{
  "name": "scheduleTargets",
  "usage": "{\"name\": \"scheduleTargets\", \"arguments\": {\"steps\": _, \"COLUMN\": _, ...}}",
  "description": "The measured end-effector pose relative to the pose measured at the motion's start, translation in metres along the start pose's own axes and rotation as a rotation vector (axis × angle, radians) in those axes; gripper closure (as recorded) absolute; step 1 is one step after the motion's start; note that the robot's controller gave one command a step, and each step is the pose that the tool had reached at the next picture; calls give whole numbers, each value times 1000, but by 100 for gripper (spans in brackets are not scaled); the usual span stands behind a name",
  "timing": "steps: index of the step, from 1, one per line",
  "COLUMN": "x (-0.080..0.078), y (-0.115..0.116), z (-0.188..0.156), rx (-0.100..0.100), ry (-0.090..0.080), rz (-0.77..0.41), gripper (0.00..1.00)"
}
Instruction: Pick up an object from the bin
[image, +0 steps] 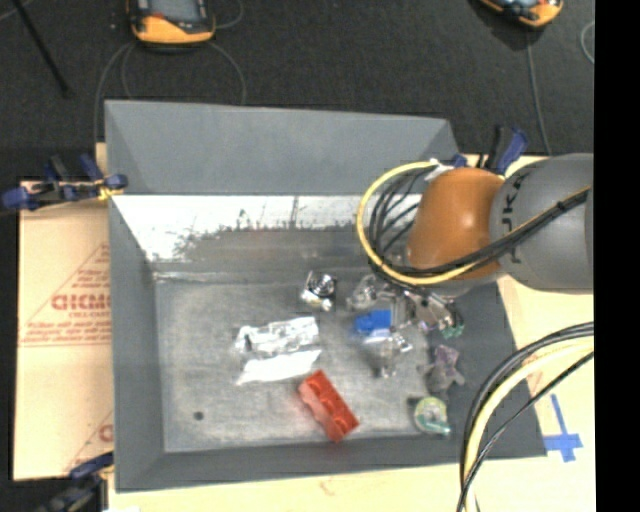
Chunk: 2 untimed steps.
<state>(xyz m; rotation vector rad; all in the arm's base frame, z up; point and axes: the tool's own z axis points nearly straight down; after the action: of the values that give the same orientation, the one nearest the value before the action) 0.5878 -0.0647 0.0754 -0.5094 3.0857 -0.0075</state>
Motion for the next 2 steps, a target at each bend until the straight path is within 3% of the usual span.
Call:
{"name": "scheduleTargets", "arguments": {"steps": 1, "x": -2, "y": -2, "z": -2, "rx": 3, "ry": -9, "rz": 1, "gripper": 100}}
{"name": "scheduleTargets", "arguments": {"steps": 2, "x": 1, "y": -21, "z": -103, "rx": -2, "ry": 4, "rz": 514, "gripper": 100}}
